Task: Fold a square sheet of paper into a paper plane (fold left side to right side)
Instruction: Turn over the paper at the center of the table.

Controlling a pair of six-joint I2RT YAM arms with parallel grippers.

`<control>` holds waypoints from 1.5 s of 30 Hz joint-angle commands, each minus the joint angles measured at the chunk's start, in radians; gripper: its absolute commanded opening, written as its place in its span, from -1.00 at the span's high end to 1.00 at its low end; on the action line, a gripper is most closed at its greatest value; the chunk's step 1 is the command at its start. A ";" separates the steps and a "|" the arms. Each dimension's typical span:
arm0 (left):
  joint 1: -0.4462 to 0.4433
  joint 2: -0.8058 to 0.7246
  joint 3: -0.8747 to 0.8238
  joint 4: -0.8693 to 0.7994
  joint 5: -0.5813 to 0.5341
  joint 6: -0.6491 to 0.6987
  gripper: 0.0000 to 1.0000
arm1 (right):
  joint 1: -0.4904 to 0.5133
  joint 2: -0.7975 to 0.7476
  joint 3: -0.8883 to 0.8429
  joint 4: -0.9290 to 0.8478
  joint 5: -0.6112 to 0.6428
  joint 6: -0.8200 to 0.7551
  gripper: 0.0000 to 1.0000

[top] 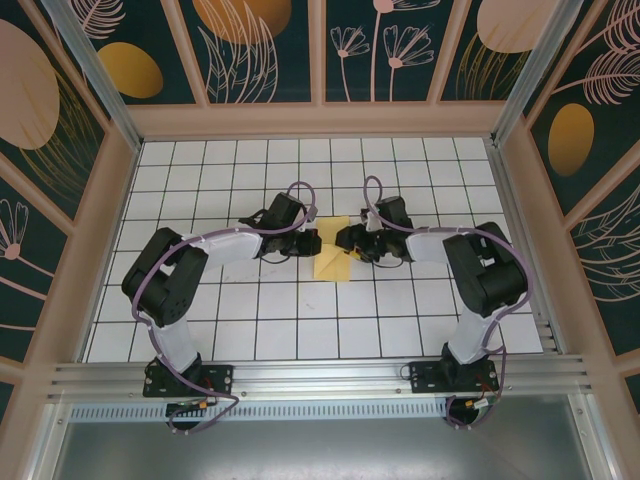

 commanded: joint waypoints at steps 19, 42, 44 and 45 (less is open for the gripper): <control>0.034 -0.290 -0.002 -0.116 -0.130 0.016 -0.72 | -0.073 -0.167 0.048 0.046 -0.048 -0.045 1.00; 0.033 -0.365 0.031 0.322 0.272 -0.355 -0.85 | -0.167 -0.365 0.165 0.350 -0.391 0.206 1.00; 0.034 -0.353 0.024 0.378 0.309 -0.406 -0.72 | -0.167 -0.366 0.163 0.377 -0.405 0.239 1.00; 0.035 -0.347 0.020 0.410 0.328 -0.434 -0.65 | -0.168 -0.365 0.162 0.394 -0.413 0.257 1.00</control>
